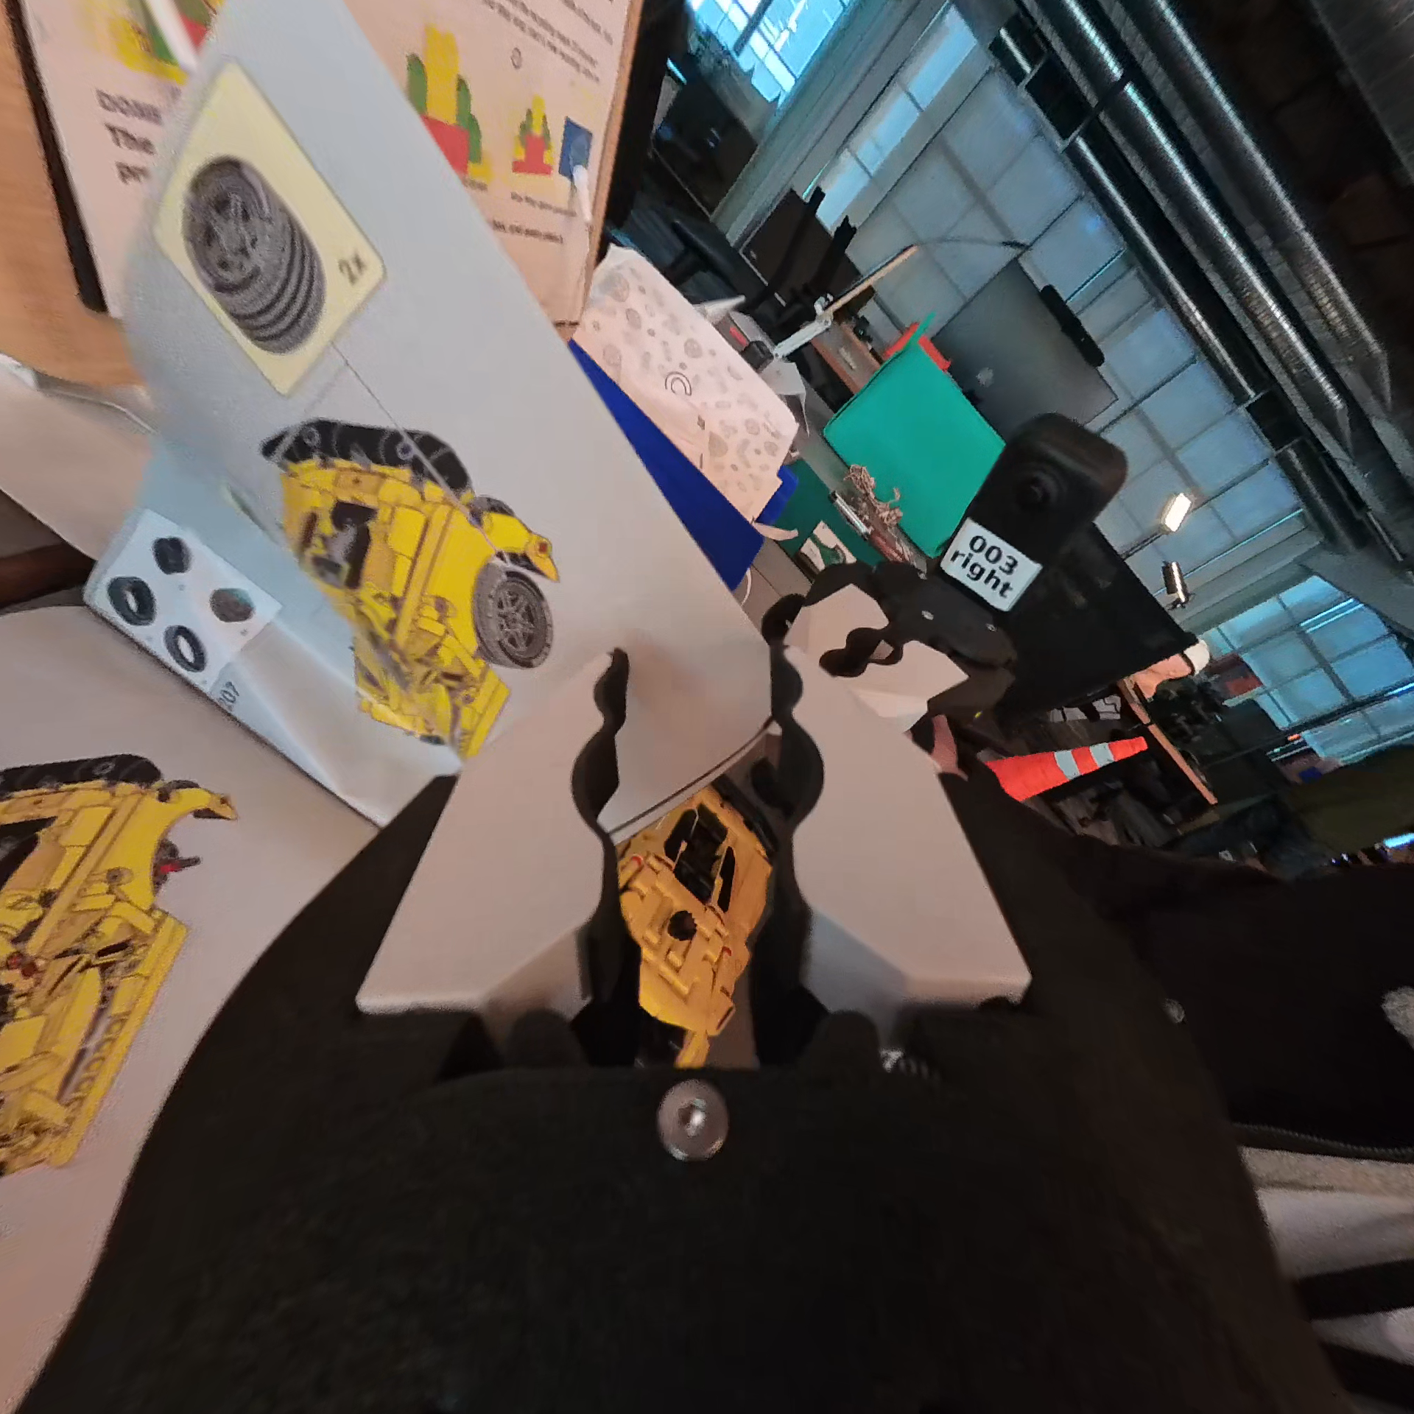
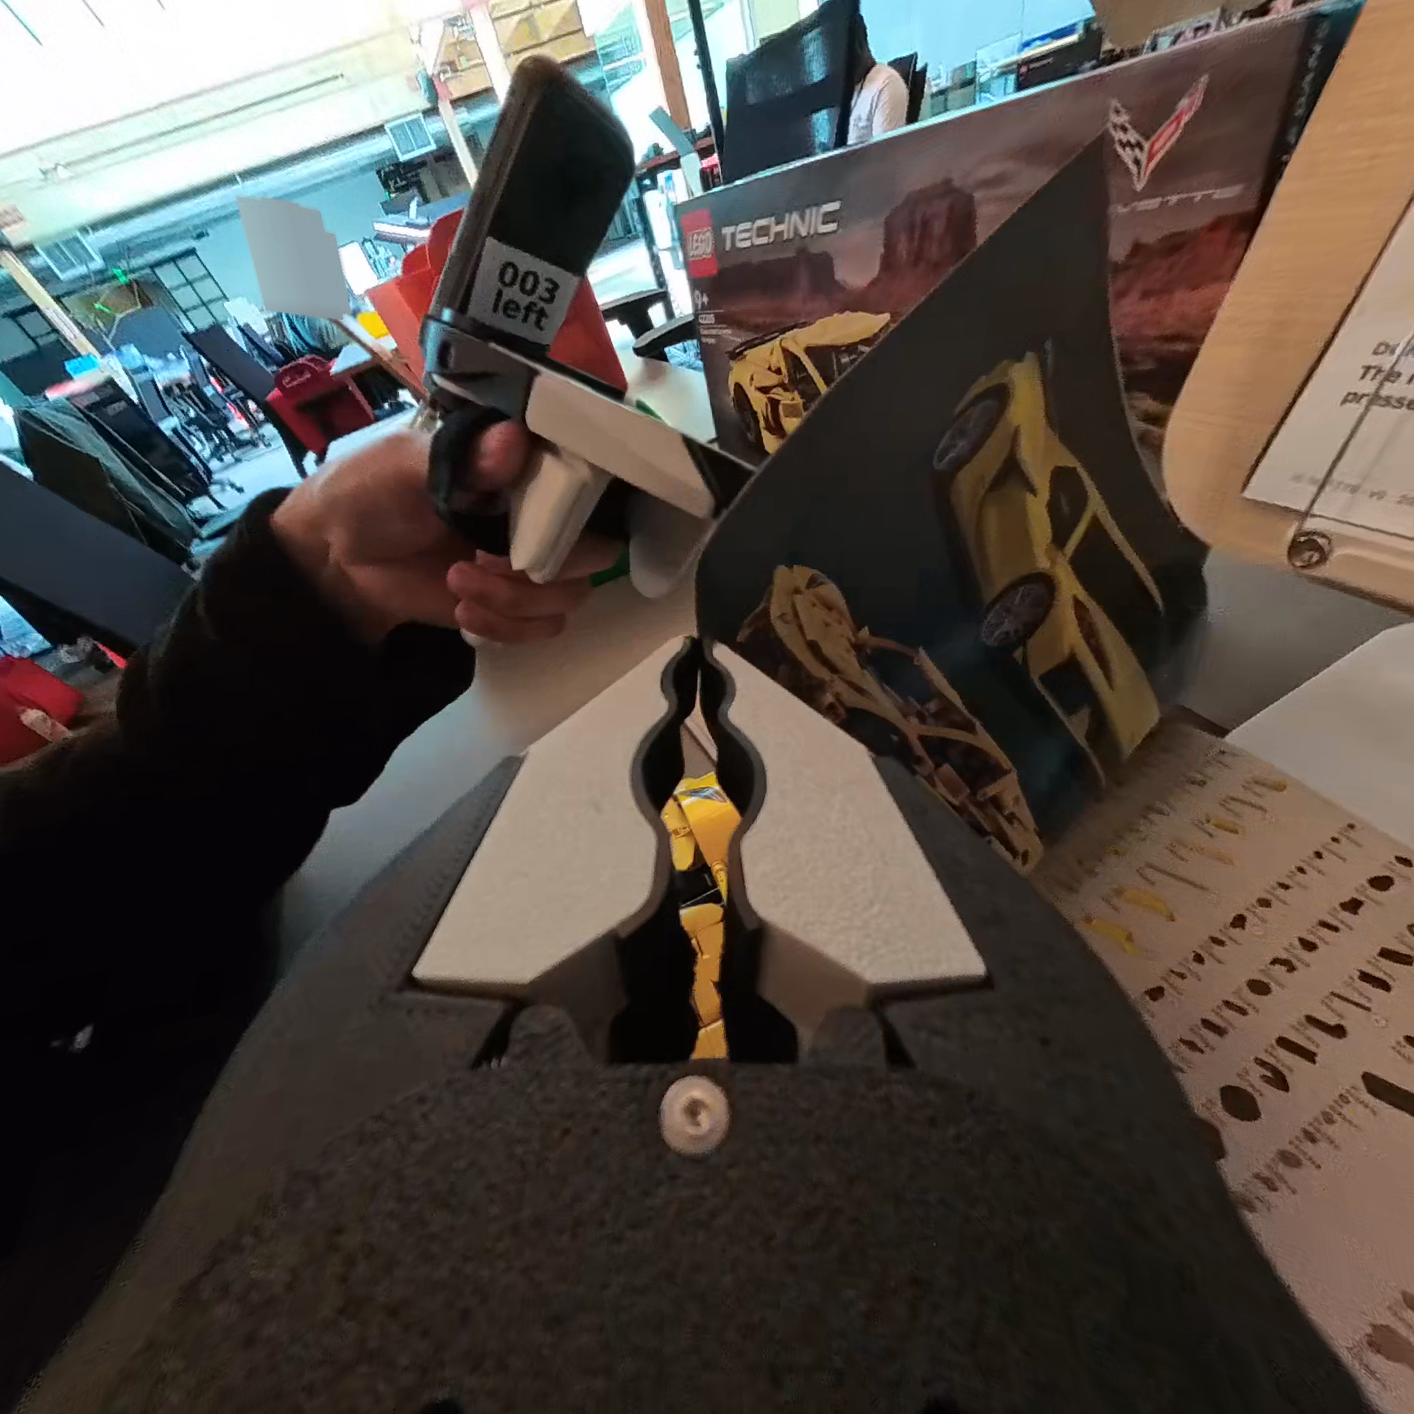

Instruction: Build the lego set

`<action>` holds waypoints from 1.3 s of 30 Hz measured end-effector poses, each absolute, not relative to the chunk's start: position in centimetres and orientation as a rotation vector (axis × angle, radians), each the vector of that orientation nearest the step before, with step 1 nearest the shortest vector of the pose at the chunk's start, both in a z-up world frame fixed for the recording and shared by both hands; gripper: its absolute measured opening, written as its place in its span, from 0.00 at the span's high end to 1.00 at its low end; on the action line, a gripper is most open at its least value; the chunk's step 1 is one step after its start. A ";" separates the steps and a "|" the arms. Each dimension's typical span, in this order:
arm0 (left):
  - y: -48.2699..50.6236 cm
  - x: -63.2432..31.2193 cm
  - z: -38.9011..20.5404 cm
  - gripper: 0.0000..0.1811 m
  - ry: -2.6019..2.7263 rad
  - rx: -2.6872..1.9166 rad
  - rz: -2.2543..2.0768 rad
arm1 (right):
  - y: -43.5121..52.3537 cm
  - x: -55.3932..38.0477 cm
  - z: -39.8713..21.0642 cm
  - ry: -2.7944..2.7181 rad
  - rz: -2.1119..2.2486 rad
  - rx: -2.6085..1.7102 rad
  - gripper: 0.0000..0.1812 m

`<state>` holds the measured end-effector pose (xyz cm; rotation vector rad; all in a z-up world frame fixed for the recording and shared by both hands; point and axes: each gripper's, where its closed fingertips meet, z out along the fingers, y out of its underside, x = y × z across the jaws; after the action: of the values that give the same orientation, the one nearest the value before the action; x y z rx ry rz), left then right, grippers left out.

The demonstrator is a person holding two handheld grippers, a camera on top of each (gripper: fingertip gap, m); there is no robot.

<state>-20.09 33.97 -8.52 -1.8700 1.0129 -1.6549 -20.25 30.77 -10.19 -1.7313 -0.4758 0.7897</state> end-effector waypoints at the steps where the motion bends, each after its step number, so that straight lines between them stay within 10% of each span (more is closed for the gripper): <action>1: 33.5 -19.9 -8.6 0.79 1.029 -1.875 -1.657 | 30.6 -20.6 -10.3 -0.503 0.761 -1.729 1.00; 10: 31.6 -20.0 -10.2 1.00 1.138 -1.922 -1.576 | 30.2 -23.7 -12.8 -0.718 0.515 -1.761 0.92; 19: 40.4 -26.9 -15.1 1.00 1.016 -2.036 -1.055 | 31.7 -20.4 -13.4 -0.438 1.027 -1.805 0.80; 25: 45.7 -33.6 -25.6 0.85 0.707 -2.365 -1.152 | 34.0 -20.8 -19.5 -0.534 0.840 -2.135 0.71; 39: 47.1 -34.5 -27.4 0.76 0.767 -2.390 -0.909 | 37.1 -20.0 -27.2 -0.688 0.279 -2.493 0.60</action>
<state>-34.52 47.07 -27.44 -2.3904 0.7672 -0.9090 -20.04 37.09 -27.18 -2.4928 -0.6883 0.2787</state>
